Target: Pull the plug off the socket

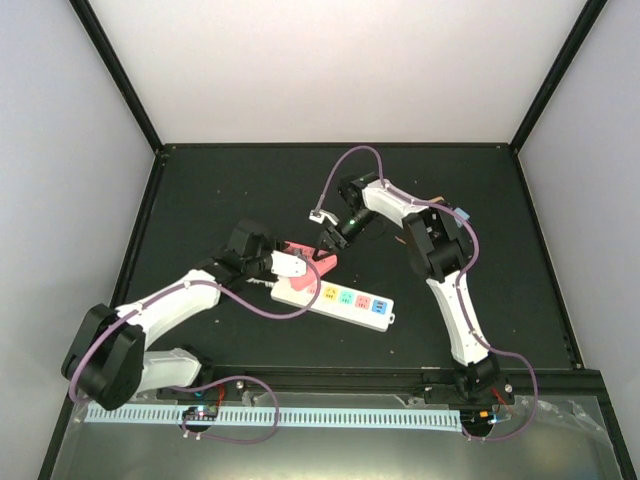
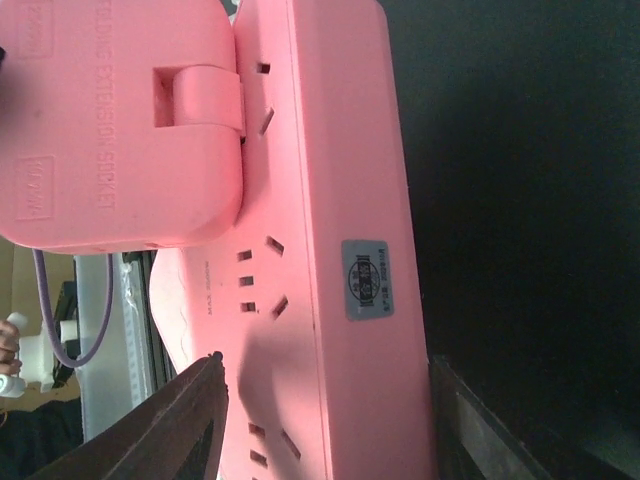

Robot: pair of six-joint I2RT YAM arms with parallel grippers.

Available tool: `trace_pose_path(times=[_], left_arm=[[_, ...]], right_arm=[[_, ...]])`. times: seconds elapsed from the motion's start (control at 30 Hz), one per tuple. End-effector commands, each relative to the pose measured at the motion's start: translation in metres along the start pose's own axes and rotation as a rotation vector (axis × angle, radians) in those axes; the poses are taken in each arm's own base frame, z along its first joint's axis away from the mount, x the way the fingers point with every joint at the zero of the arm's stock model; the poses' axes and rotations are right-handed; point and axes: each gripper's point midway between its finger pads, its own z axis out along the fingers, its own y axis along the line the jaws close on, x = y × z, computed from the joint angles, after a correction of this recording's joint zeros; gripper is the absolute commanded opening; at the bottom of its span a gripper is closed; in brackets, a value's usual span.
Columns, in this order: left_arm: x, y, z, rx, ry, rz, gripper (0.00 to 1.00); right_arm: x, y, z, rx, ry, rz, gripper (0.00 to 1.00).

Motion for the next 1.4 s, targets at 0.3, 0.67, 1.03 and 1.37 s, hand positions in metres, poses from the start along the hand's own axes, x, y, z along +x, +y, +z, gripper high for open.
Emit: trace_pose_path(times=[0.3,0.67,1.03,1.37], left_arm=[[-0.022,-0.013,0.001,0.234,-0.059,-0.105,0.23],[-0.023,-0.011,-0.001,0.261,-0.052,-0.115,0.13],[-0.029,-0.003,-0.006,0.268,-0.058,-0.113,0.04],[-0.033,0.004,-0.013,0.268,-0.059,-0.113,0.02]], right_arm=[[-0.002,0.022,0.014,-0.073,0.020,-0.049,0.49],[0.001,0.021,0.017,-0.100,0.019,-0.036,0.44],[0.009,0.010,0.027,-0.112,0.043,-0.020,0.34],[0.011,0.003,0.029,-0.091,0.052,-0.014,0.19]])
